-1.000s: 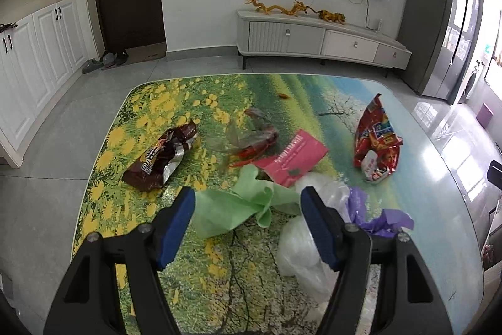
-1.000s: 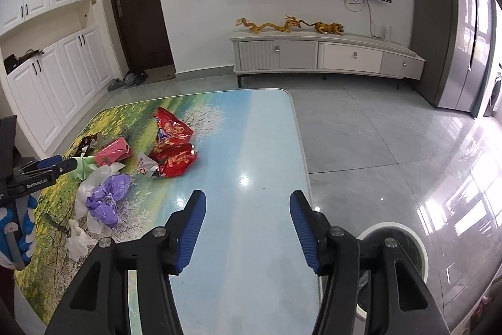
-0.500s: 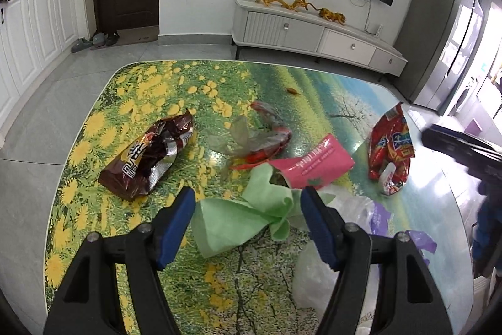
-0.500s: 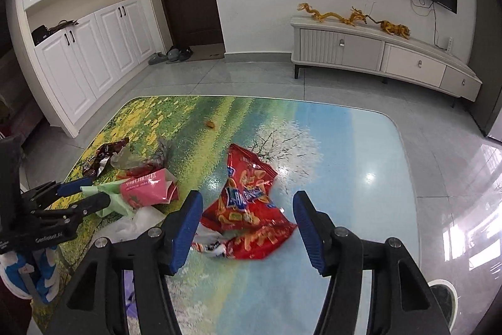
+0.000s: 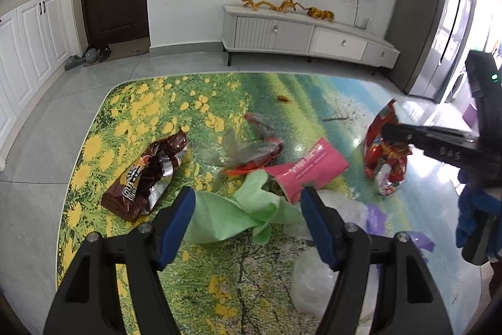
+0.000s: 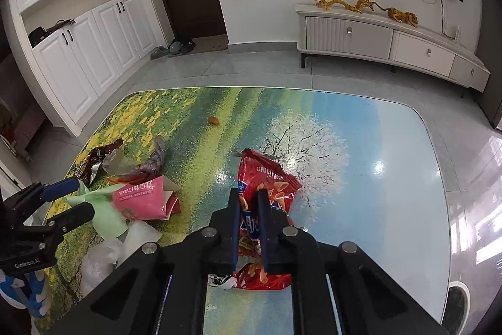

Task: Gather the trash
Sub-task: 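Grasp the red snack bag with the right tool while the left grasps the green paper, then carry red bag and green paper to the bin and release both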

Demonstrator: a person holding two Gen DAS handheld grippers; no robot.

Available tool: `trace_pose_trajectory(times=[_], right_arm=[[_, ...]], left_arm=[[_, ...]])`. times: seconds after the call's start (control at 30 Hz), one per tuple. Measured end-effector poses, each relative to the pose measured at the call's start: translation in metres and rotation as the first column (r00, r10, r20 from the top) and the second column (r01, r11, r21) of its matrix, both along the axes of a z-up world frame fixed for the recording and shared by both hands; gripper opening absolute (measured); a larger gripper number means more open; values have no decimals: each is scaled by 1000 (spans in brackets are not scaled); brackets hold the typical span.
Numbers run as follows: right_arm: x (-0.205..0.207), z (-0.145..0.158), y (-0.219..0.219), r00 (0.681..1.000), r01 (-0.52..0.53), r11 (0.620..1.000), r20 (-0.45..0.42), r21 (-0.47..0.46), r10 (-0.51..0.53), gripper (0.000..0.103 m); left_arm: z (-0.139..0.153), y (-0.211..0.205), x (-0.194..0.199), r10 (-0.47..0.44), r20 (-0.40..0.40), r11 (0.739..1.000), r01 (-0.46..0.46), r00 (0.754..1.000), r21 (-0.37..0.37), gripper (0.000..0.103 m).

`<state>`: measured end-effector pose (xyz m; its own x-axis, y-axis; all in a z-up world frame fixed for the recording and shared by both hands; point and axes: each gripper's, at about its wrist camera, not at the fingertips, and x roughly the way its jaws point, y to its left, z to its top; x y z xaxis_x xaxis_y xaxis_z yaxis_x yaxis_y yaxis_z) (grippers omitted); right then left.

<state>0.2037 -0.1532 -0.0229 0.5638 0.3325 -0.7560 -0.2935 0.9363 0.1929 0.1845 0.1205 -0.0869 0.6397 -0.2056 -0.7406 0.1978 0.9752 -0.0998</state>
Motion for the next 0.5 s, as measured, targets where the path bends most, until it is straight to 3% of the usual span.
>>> trace_pose_trajectory(times=[0.03, 0.07, 0.13, 0.27, 0.5], right_arm=[[-1, 1, -1, 1000, 0, 1000, 5, 4, 0, 8], [-3, 2, -1, 1000, 0, 1000, 11, 6, 0, 8], [-6, 6, -2, 1000, -1, 1000, 24, 10, 1, 8], [-17, 17, -9, 998, 0, 999, 58, 45, -3, 7], [-45, 49, -27, 990, 2, 993, 138, 117, -19, 7]], left_arm=[[-2, 1, 0, 5, -6, 1000, -5, 1000, -7, 54], [-5, 2, 1, 0, -22, 1000, 0, 1000, -24, 33], [-9, 5, 0, 4, -45, 999, -5, 999, -37, 21], [-4, 10, -11, 13, -21, 999, -14, 1000, -48, 19], [34, 18, -38, 52, 61, 997, -49, 997, -52, 19]])
